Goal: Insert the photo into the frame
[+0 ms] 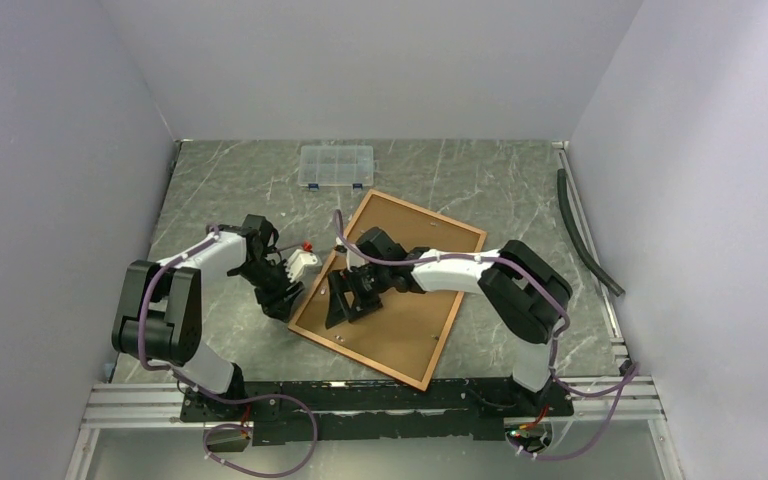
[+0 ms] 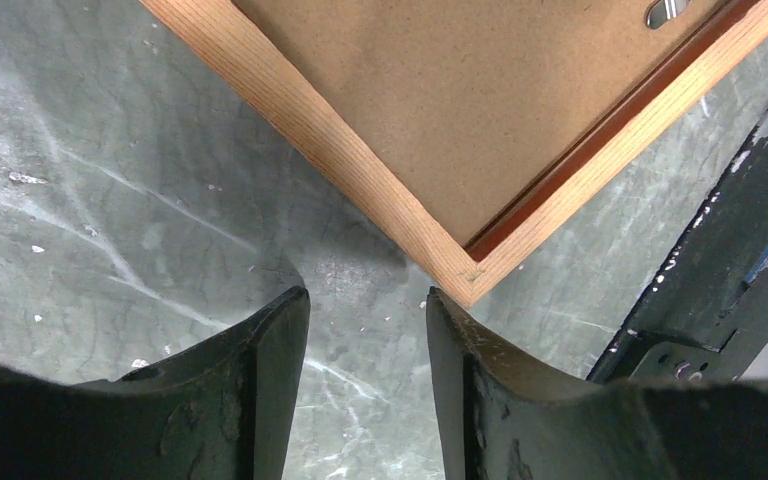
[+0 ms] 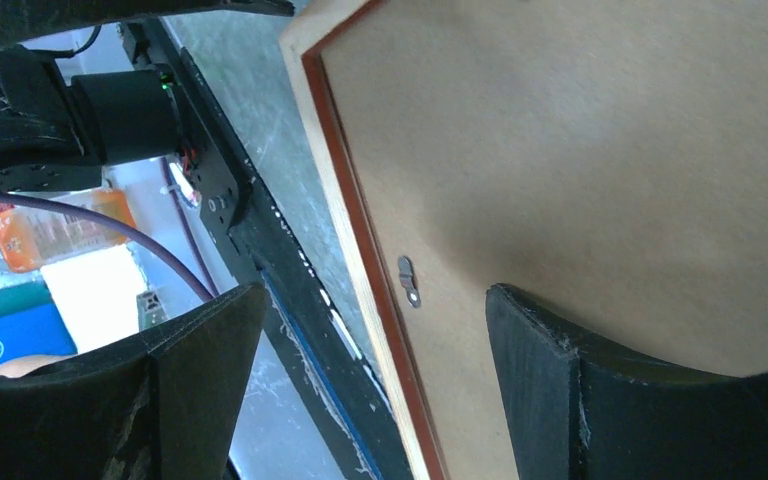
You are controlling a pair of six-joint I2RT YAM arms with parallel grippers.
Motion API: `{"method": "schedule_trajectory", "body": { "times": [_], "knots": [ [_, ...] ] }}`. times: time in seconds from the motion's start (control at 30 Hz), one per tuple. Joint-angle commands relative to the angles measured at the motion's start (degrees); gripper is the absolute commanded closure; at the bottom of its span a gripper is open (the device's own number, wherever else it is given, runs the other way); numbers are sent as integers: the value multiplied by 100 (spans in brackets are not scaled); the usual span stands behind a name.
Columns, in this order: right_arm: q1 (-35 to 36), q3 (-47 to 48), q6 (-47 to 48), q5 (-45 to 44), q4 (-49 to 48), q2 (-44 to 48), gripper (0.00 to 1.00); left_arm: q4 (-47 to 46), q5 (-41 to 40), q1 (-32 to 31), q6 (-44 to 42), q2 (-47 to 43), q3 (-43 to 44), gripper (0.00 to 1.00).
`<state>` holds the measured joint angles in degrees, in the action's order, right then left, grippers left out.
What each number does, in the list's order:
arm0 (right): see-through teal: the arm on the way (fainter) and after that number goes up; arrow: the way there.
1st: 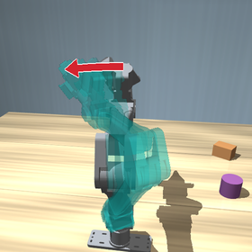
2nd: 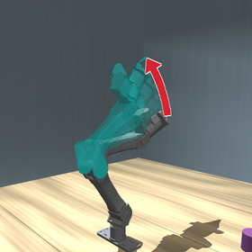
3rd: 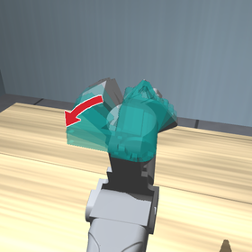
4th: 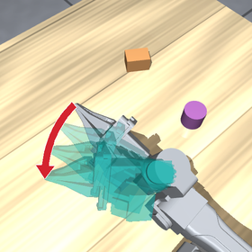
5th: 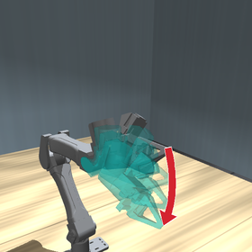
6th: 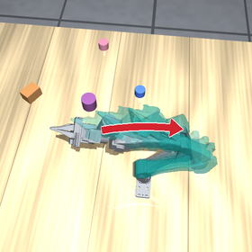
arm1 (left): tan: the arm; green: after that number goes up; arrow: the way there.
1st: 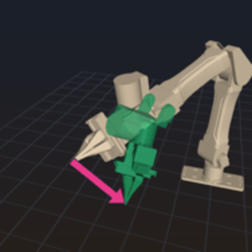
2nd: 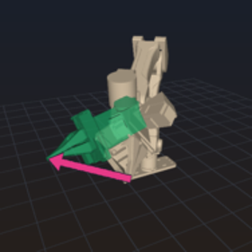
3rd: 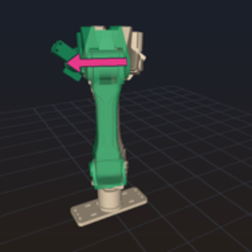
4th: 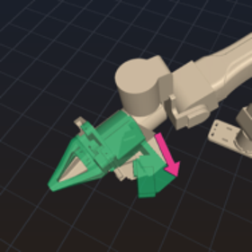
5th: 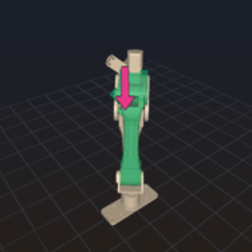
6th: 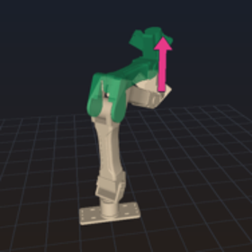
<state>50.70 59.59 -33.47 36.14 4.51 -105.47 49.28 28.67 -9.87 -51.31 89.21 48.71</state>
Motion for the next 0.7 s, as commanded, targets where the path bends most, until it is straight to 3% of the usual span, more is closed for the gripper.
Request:
{"method": "schedule_trajectory", "body": {
  "times": [0.0, 0.67],
  "knots": [
    [190, 242, 221, 102, -242, -301, 15, -152, -18, -41, -10, 31, -54, 47],
    [567, 246, 535, 480, 12, -291, 21, -280, -237, -50, 60, 74, -103, 51]
  ]
}}
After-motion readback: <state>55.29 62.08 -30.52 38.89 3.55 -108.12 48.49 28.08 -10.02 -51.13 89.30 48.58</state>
